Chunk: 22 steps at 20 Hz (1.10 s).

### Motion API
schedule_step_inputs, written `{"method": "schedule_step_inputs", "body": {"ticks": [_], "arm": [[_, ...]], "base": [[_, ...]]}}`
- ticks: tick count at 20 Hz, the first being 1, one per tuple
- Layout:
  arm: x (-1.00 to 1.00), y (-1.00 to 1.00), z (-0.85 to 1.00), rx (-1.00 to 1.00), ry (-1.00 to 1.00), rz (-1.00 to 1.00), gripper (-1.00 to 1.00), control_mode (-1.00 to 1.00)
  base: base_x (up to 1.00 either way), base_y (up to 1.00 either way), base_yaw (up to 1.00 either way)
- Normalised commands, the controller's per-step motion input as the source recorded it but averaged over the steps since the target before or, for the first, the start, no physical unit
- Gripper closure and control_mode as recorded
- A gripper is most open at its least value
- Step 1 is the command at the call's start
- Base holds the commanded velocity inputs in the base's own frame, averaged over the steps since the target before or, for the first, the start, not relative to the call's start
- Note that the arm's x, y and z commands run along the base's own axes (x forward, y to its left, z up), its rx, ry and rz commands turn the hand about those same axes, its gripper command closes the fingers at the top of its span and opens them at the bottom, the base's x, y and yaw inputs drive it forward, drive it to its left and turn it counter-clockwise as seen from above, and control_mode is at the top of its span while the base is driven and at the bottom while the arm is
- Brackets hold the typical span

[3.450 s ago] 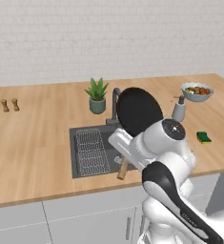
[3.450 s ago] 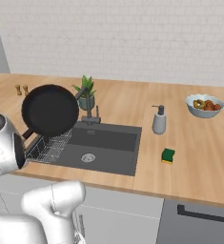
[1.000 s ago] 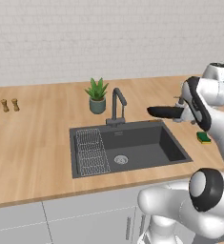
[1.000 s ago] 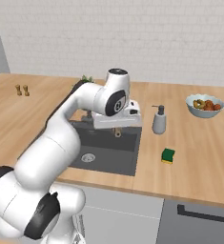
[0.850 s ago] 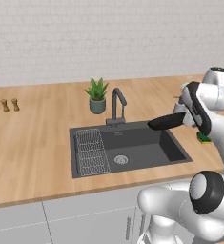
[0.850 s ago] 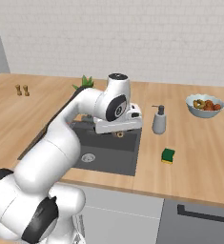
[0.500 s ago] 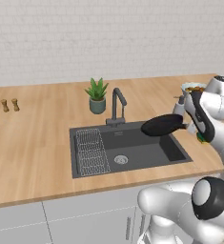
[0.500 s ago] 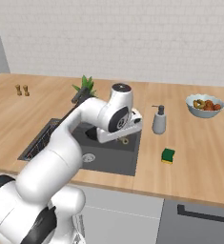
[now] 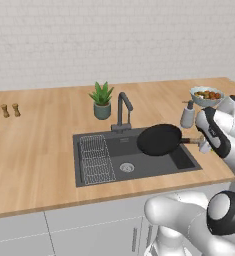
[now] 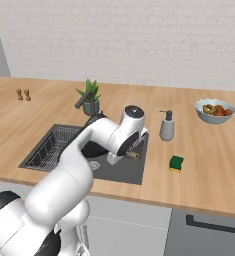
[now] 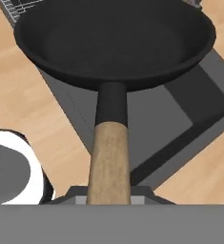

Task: Pick the pan and sponge and place them into the sink. Then turn on the water.

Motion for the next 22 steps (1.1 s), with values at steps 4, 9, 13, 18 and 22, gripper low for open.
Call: {"method": "schedule_step_inputs", "body": {"ticks": [4,9,13,18,22], "arm": [[0.37,0.03,-0.23,0.00,0.03,0.31,1.00,-1.00],[0.47,0.19,-0.25,0.00,0.03,0.19,1.00,-1.00],[0.38,0.32,-0.36,0.00,0.00,0.06,1.00,-1.00],[0.28,0.37,-0.38,0.00,0.00,-0.03,1.00,-1.00],[0.18,0.38,-0.39,0.00,0.00,-0.09,1.00,-1.00]], "base": [[0.00,0.00,0.00],[0.00,0.00,0.00],[0.00,0.00,0.00],[0.00,0.00,0.00],[0.00,0.00,0.00]]}}
